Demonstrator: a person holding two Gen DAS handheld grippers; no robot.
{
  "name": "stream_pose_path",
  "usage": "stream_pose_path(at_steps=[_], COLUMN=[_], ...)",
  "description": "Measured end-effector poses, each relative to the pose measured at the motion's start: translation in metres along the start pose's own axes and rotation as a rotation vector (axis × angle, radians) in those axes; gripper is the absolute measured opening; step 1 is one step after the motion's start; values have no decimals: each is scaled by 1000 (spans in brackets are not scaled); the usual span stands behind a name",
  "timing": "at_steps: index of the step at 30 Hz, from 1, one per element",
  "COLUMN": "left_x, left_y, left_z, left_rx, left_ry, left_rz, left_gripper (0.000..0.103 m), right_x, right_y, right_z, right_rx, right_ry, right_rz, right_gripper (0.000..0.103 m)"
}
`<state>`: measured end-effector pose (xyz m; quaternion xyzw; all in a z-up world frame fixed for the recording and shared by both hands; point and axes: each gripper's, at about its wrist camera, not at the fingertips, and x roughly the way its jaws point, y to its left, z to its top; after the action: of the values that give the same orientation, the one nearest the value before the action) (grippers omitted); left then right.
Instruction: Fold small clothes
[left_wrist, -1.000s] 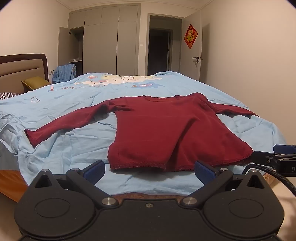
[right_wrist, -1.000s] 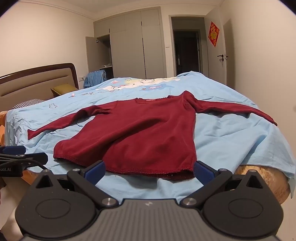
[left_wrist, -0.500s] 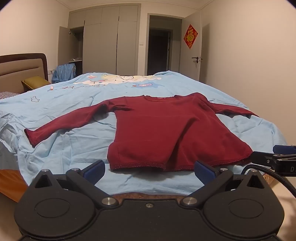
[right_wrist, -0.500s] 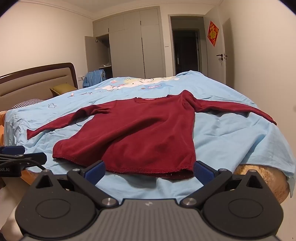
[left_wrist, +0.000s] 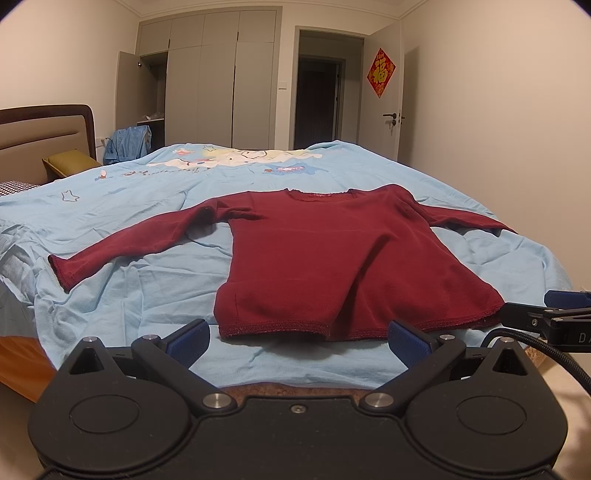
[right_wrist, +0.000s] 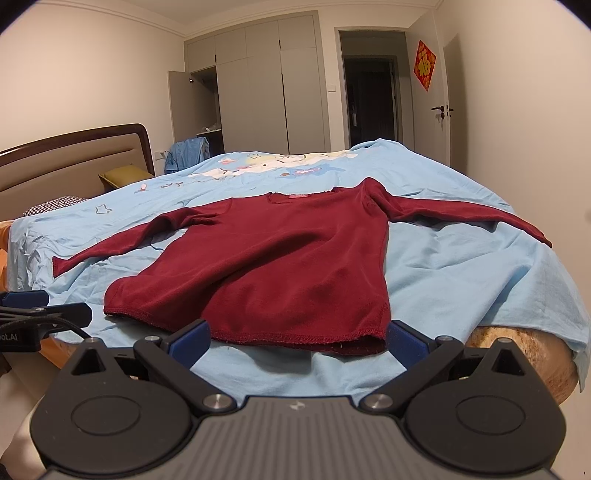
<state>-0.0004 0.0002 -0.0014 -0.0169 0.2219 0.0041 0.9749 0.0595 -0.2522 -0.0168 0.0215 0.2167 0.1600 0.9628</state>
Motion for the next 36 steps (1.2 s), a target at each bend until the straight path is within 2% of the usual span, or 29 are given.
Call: stream_pose_path(at_steps=[36], left_x=[0], left_y=[1], left_z=[0], left_rx=[-3], left_ry=[2], left_rz=[-2], left_gripper=[102], right_x=[2], right_y=[-1], right_z=[-1], right_rx=[1], right_ry=[7], right_rz=[0], right_gripper=[103])
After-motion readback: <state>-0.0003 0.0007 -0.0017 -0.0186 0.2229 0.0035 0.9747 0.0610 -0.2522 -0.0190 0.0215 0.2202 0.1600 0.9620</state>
